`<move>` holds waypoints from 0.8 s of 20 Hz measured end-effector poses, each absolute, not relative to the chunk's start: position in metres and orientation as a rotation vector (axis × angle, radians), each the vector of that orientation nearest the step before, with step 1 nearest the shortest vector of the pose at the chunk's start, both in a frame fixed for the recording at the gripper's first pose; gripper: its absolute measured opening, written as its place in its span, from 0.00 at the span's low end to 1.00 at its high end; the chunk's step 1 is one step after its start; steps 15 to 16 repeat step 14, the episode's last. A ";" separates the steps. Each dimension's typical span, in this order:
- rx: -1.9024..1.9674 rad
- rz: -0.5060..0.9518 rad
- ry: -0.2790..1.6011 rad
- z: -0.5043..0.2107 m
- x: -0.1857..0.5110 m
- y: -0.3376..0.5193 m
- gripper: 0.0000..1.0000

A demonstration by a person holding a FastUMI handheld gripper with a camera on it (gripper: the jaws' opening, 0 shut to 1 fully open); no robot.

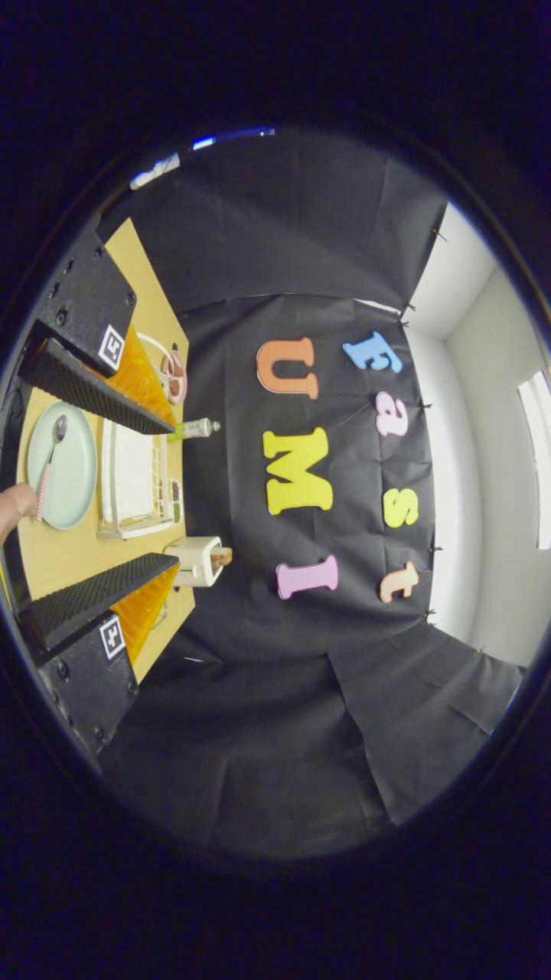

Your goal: Take the plate from the dish rack, then take the spoon from the basket and place it into the plate.

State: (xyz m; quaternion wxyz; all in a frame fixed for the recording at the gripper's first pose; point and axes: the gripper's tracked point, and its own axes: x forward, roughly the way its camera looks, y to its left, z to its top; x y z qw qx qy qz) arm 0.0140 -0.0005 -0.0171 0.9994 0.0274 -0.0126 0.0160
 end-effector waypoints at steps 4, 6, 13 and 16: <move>0.054 0.029 -0.025 -0.018 0.011 -0.004 1.00; 0.047 0.026 -0.018 -0.022 0.012 -0.003 1.00; 0.038 0.048 -0.010 -0.025 0.010 0.002 1.00; 0.041 0.049 -0.014 -0.026 0.008 0.003 1.00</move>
